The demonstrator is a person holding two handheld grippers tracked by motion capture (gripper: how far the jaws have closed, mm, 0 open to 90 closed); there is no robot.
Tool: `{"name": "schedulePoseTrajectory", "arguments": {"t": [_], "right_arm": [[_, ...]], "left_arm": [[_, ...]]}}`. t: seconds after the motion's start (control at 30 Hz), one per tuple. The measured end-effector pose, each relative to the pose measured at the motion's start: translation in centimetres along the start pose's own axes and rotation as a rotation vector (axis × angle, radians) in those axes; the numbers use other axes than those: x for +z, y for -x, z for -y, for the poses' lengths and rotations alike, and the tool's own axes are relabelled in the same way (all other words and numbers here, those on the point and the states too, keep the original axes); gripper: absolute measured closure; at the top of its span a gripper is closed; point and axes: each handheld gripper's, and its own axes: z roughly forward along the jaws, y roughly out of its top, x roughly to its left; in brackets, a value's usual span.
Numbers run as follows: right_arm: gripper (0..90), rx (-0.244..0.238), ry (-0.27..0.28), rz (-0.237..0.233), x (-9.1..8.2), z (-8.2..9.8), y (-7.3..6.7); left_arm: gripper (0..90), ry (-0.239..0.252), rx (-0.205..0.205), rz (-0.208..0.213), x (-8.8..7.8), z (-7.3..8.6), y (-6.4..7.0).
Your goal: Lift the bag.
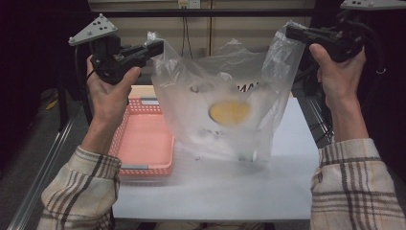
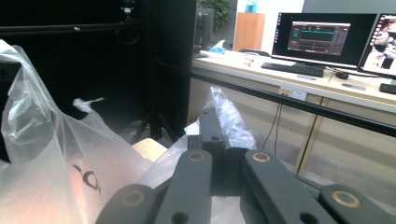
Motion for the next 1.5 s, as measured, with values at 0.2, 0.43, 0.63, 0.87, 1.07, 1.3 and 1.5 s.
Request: {"name": "schedulePoseTrajectory", "arguments": {"t": [0.2, 0.43, 0.63, 0.87, 1.07, 1.3, 1.5], "right_arm": [[90.0, 0.011, -0.003, -0.006, 0.2, 1.4, 0.3], [90.0, 0.018, -0.036, -0.018, 0.1, 3.4, 1.1], [90.0, 0.064, -0.086, -0.014, 0.7, 6.7, 2.2], [90.0, 0.063, -0.128, 0.017, 0.6, 8.2, 2.6], [90.0, 0.080, -0.146, 0.036, 1.0, 8.5, 2.8], [76.3, 0.084, -0.156, 0.063, 1.7, 8.6, 2.9], [52.8, 0.090, -0.161, 0.082, 1.4, 8.5, 2.5]], "left_arm": [[90.0, -0.022, 0.002, 0.009, 0.2, 1.0, 0.2], [90.0, -0.098, -0.008, 0.019, 1.2, 3.5, 0.0], [90.0, -0.142, -0.028, 0.013, 2.4, 5.4, -0.6], [90.0, -0.169, -0.035, 0.002, 3.0, 6.9, -0.9], [86.0, -0.178, -0.054, -0.016, 3.5, 7.3, -1.3], [76.1, -0.176, -0.049, -0.025, 3.5, 7.2, -1.3], [58.2, -0.179, -0.041, -0.017, 3.5, 7.1, -1.1]]}}
